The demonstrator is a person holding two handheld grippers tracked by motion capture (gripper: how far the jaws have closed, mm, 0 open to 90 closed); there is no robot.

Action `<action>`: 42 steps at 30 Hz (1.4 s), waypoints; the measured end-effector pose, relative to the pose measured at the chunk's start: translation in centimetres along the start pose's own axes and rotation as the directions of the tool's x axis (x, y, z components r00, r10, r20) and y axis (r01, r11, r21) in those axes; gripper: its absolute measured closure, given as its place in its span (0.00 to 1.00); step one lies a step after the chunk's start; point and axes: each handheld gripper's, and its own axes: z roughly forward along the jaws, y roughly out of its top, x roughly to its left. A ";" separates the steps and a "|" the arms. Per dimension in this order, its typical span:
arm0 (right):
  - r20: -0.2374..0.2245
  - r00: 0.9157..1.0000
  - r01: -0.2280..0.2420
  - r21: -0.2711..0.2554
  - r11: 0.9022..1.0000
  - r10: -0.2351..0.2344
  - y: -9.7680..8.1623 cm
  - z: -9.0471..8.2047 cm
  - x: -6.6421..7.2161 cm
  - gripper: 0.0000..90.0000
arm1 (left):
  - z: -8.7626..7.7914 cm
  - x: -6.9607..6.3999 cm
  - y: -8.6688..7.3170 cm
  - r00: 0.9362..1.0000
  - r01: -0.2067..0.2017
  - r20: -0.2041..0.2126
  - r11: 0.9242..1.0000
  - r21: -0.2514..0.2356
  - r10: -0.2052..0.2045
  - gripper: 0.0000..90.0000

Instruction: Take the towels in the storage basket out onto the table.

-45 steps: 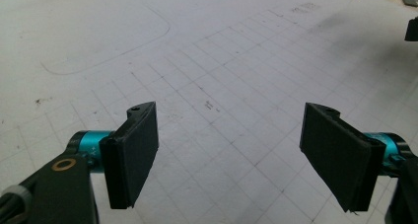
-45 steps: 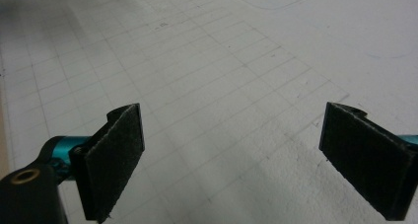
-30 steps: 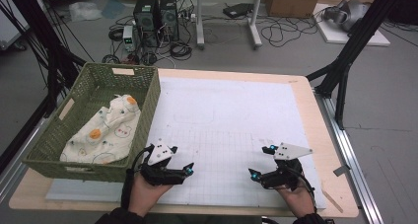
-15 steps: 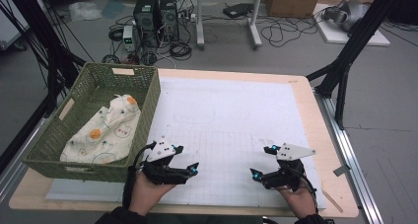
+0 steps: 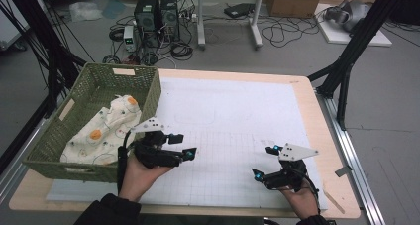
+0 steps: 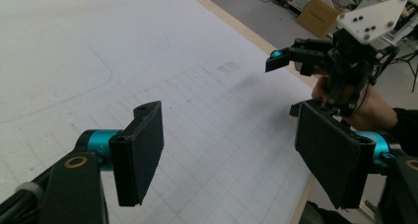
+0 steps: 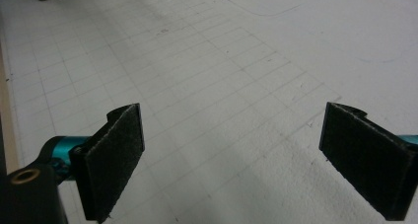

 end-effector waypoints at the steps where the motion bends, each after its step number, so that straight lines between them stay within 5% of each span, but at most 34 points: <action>1: 0.000 1.000 0.000 0.000 1.000 0.000 0.0 0.0 0.0 0.10 | -0.3 0.2 0.4 1.000 0.009 0.003 1.000 -0.006 -0.009 0.31; 9: -0.004 1.000 0.003 -0.003 1.000 -0.004 0.1 0.0 0.0 0.10 | -2.6 2.2 2.4 0.997 0.074 0.030 0.997 -0.006 -0.074 0.32; 16: -0.006 1.000 0.005 0.001 1.000 -0.005 0.1 0.1 -0.1 0.10 | -5.4 3.4 3.3 0.996 0.087 0.021 0.995 -0.039 -0.087 0.32; 27: -0.006 1.000 0.002 0.006 1.000 -0.002 0.0 0.2 0.0 0.10 | -9.6 6.8 3.4 0.988 0.107 -0.109 0.993 -0.055 -0.113 0.32; 28: -0.007 1.000 0.001 0.006 1.000 0.000 0.0 0.2 0.0 0.10 | -10.4 7.6 3.2 0.982 0.113 -0.146 0.992 -0.061 -0.121 0.32; 30: -0.007 1.000 0.002 0.007 1.000 -0.002 0.0 0.2 0.0 0.10 | -10.7 7.9 3.2 0.979 0.114 -0.160 0.992 -0.058 -0.122 0.32; 37: -0.008 1.000 0.003 0.009 1.000 -0.002 0.0 0.2 0.0 0.10 | -12.0 10.0 2.4 0.956 0.114 -0.269 0.993 -0.024 -0.116 0.35; 42: -0.007 1.000 0.007 0.001 1.000 -0.007 0.0 0.2 -0.2 0.10 | -12.5 11.3 1.8 0.928 0.106 -0.360 0.994 0.015 -0.093 0.35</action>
